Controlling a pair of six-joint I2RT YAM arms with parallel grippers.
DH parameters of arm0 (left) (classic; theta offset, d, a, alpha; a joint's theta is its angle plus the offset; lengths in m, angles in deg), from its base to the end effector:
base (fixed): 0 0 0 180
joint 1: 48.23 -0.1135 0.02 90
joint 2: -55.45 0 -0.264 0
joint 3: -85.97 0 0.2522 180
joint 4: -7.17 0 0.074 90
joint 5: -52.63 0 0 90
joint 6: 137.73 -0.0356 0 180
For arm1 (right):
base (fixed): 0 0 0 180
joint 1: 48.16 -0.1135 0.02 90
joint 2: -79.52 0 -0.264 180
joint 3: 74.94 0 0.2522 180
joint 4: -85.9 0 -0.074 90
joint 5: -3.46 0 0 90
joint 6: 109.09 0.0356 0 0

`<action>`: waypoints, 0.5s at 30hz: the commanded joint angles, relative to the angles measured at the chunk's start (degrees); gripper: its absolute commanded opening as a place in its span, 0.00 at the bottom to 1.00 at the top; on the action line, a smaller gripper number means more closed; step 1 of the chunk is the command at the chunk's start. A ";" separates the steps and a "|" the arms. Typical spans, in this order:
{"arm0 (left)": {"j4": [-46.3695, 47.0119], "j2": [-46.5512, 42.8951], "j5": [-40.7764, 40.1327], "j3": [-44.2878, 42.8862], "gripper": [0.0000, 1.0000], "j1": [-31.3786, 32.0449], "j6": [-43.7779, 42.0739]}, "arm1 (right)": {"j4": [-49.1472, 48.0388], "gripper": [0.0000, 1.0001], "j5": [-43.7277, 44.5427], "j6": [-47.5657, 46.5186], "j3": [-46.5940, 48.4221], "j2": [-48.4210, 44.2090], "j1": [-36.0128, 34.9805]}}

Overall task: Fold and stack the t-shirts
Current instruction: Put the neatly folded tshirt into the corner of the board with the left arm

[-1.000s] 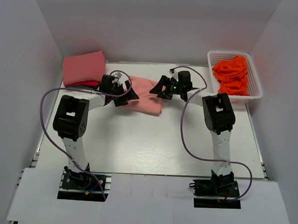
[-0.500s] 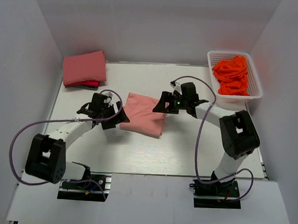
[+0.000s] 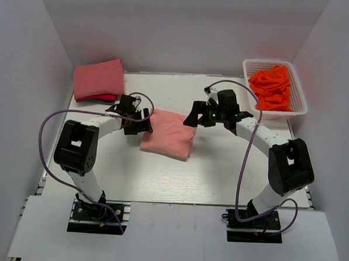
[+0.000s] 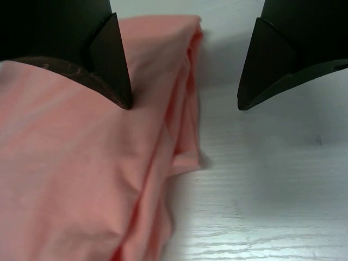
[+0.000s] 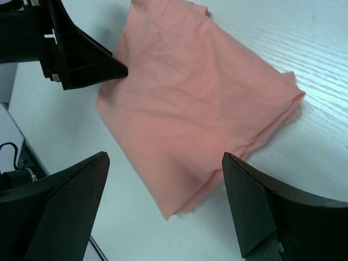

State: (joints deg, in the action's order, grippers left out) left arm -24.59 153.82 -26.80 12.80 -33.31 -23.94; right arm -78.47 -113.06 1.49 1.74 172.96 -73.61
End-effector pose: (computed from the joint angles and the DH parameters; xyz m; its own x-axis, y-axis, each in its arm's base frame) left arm 0.3327 -0.0954 0.1759 -0.8823 -0.1753 -0.4369 -0.0067 0.9327 -0.3606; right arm 0.3243 0.1719 0.2476 -0.7077 0.0115 -0.7065 -0.5087 0.6856 0.5207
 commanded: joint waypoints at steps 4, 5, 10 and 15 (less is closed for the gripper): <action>5.42 2.52 -2.84 -0.17 0.87 0.73 -6.04 | 4.55 0.90 2.62 -3.70 1.07 -1.87 0.40; 5.43 3.14 -1.44 -0.17 0.85 0.73 -7.52 | 4.63 0.90 2.70 -3.88 0.81 -1.87 0.40; 8.94 4.38 1.37 0.53 0.85 1.96 -9.81 | 4.11 0.90 3.23 -3.26 -0.95 -2.04 0.40; 9.39 6.04 4.38 -1.13 0.85 3.18 -11.75 | 3.14 0.90 3.67 -2.39 -2.18 -2.92 0.32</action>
State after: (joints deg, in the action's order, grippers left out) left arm -15.41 158.56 -24.90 12.84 -31.32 -33.21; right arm -74.06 -110.24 -0.66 0.23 172.75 -73.35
